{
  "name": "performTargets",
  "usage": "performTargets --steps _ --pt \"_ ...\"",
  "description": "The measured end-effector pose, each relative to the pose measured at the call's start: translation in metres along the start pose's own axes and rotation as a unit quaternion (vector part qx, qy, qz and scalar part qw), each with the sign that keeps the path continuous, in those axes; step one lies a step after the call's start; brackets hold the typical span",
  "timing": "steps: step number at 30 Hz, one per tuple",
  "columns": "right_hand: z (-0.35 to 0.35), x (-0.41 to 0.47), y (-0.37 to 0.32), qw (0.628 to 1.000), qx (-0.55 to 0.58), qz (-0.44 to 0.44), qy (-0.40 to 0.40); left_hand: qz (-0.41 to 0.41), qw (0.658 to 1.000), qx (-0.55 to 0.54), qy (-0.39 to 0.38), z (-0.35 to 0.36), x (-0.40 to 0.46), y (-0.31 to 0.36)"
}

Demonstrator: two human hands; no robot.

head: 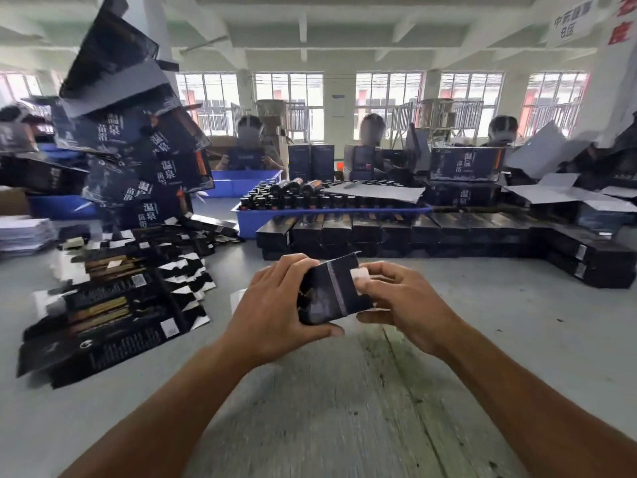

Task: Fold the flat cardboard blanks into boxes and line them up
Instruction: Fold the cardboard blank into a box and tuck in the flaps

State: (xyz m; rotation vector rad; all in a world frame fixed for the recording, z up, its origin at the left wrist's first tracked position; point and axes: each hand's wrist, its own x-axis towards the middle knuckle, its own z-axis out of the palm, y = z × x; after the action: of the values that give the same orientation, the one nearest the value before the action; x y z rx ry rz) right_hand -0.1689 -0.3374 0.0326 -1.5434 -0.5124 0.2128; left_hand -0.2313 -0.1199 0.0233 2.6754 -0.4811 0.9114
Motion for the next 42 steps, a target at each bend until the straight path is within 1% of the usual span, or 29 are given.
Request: performTargets --steps 5,11,16,21,25,29,33,37,42 --pt "0.01 -0.003 -0.003 0.989 -0.073 -0.087 0.091 0.019 0.999 0.025 0.02 0.002 0.0 0.011" --pt "0.012 -0.01 -0.01 0.977 -0.132 -0.14 0.09 0.11 0.987 0.101 0.053 -0.002 0.002 0.007" --pt "0.012 -0.011 -0.012 0.974 -0.138 -0.166 0.074 0.149 0.975 0.149 0.072 -0.005 0.003 0.006" --pt "0.014 -0.014 -0.013 0.973 -0.138 -0.182 0.025 0.151 0.975 0.146 0.074 -0.005 0.002 0.006" --pt "0.015 -0.016 -0.014 0.965 -0.165 -0.204 0.027 0.128 0.983 0.109 0.077 -0.007 0.001 0.007" --pt "0.017 -0.02 -0.013 0.953 -0.201 -0.222 0.053 0.11 0.988 0.067 0.08 -0.009 -0.002 0.008" --pt "0.017 -0.02 -0.011 0.934 -0.256 -0.226 0.104 0.109 0.988 0.086 0.071 -0.011 0.0 0.006" --pt "0.018 -0.02 -0.01 0.911 -0.307 -0.252 0.108 0.106 0.99 0.07 0.061 -0.011 -0.001 0.007" --pt "0.017 -0.02 -0.01 0.9 -0.33 -0.259 0.115 0.098 0.991 0.055 0.076 -0.008 -0.004 0.01"
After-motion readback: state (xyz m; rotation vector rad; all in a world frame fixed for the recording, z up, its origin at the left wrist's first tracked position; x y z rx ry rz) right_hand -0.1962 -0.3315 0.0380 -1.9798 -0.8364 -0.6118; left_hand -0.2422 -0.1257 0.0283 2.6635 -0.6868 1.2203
